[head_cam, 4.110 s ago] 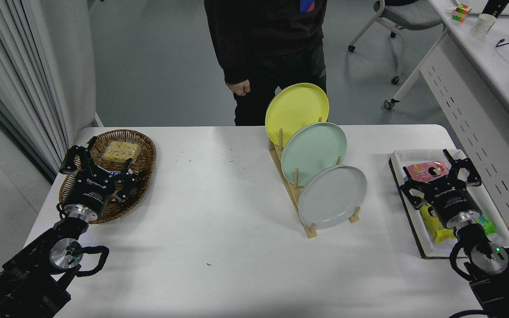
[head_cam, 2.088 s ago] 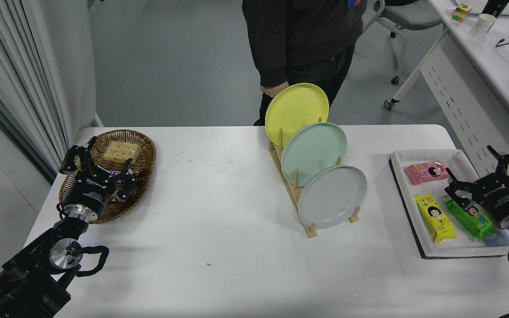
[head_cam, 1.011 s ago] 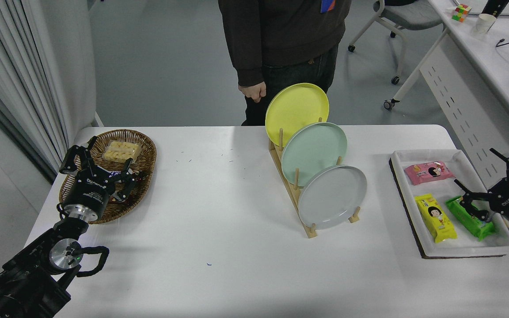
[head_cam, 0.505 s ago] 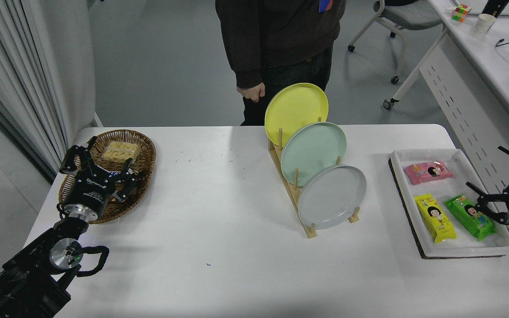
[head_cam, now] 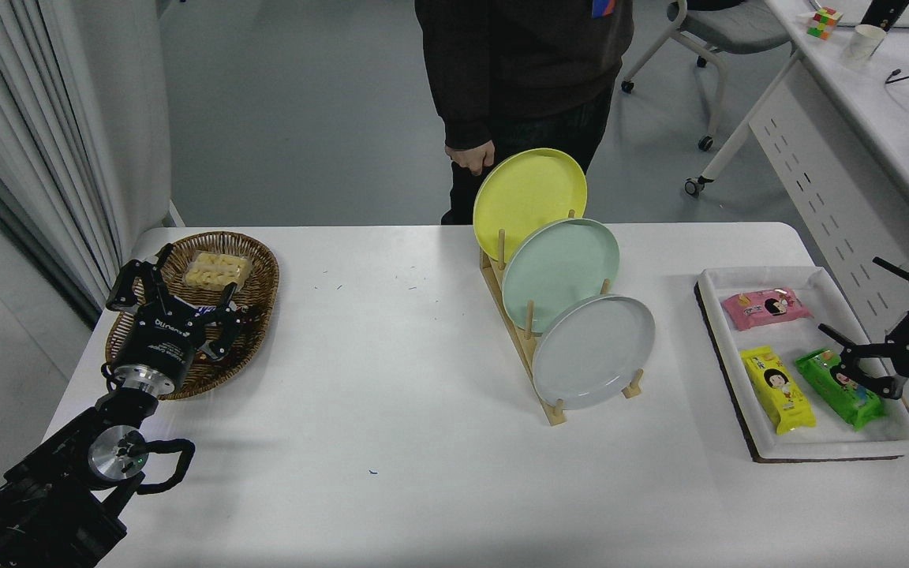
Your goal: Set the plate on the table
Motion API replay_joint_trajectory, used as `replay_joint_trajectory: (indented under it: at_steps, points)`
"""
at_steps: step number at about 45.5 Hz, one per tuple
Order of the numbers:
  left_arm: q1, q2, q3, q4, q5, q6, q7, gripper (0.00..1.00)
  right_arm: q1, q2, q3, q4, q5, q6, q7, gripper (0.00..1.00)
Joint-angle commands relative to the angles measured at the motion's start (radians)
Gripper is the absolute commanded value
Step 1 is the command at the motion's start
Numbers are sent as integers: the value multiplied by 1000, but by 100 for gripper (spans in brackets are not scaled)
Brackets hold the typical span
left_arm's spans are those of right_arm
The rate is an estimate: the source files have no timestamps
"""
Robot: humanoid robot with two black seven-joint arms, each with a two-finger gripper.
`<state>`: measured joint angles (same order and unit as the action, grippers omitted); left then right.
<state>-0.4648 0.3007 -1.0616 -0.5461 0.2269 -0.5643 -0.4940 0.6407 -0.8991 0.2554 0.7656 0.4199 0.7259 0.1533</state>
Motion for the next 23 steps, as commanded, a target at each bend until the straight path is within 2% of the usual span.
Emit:
replay_joint_trajectory:
  at_steps: [1, 23]
  points:
    - [0, 0, 0, 0, 0, 0, -1, 98, 36, -34, -85, 44, 14, -13, 18, 100]
    - [0, 0, 0, 0, 0, 0, 0, 98, 71, -21, -159, 61, -13, -45, 9, 100]
